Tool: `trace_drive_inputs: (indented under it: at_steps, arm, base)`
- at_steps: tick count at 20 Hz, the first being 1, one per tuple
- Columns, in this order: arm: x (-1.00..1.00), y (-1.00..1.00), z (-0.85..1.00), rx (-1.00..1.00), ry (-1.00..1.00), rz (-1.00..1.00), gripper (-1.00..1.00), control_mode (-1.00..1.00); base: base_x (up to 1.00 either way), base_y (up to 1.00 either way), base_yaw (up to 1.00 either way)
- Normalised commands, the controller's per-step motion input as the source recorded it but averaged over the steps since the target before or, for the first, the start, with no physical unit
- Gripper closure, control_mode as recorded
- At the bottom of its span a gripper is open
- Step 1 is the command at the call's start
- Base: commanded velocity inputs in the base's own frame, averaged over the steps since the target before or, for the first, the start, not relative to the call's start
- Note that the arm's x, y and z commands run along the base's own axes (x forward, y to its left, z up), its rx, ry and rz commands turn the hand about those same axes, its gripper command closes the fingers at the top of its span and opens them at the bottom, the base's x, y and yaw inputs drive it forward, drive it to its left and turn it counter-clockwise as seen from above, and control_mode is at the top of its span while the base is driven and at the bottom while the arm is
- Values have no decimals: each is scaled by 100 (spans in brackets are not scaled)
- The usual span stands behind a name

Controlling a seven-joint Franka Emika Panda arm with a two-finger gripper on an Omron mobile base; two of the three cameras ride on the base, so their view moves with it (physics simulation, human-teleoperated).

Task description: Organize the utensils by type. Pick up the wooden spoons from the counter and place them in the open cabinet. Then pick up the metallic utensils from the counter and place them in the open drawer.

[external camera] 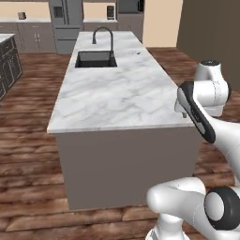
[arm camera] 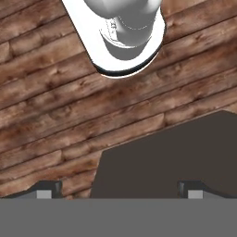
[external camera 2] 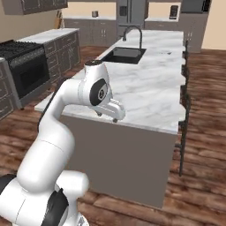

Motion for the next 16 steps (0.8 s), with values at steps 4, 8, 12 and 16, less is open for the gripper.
trace_drive_inputs:
  at_steps: [4, 8, 12, 16]
  arm:
    - [0, 0, 0, 0, 0, 0, -100, 100]
    - [0, 0, 0, 0, 0, 0, -100, 100]
    - [0, 0, 0, 0, 0, 0, -100, 100]
    - [0, 0, 0, 0, 0, 0, -100, 100]
  base:
    - [33, -98, 0]
    - [36, -97, 0]
    - [43, -94, 0]
    - [49, -91, 0]
